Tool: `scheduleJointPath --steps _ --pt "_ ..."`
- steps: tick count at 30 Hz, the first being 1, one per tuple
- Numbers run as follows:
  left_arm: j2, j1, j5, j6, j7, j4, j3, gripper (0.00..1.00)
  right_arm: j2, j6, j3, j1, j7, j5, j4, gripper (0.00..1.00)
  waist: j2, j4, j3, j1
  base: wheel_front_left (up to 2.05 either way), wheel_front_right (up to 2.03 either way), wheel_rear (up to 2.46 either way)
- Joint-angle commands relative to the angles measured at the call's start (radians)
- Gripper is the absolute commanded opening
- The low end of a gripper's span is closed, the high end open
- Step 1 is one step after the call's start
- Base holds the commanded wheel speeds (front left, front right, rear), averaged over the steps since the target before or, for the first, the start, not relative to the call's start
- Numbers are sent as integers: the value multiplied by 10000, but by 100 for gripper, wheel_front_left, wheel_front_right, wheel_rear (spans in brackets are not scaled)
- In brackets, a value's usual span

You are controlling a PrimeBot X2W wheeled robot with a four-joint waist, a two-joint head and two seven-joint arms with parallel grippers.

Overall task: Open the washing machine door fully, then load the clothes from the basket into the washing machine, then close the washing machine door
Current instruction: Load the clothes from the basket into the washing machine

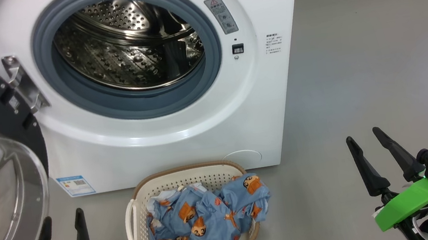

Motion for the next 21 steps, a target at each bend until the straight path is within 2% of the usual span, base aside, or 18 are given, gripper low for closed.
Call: scheduleJointPath --steps 1,21 --pt "187 -338 111 -40 -65 -179 410 100 -59 16 136 -60 -120 -44 -266 100 0 -1 31 0 109 -96 -12" --pt "74 -492 163 -143 -65 -11 586 100 -11 16 109 -78 -120 -85 -276 100 0 82 83 0 97 -89 -8"
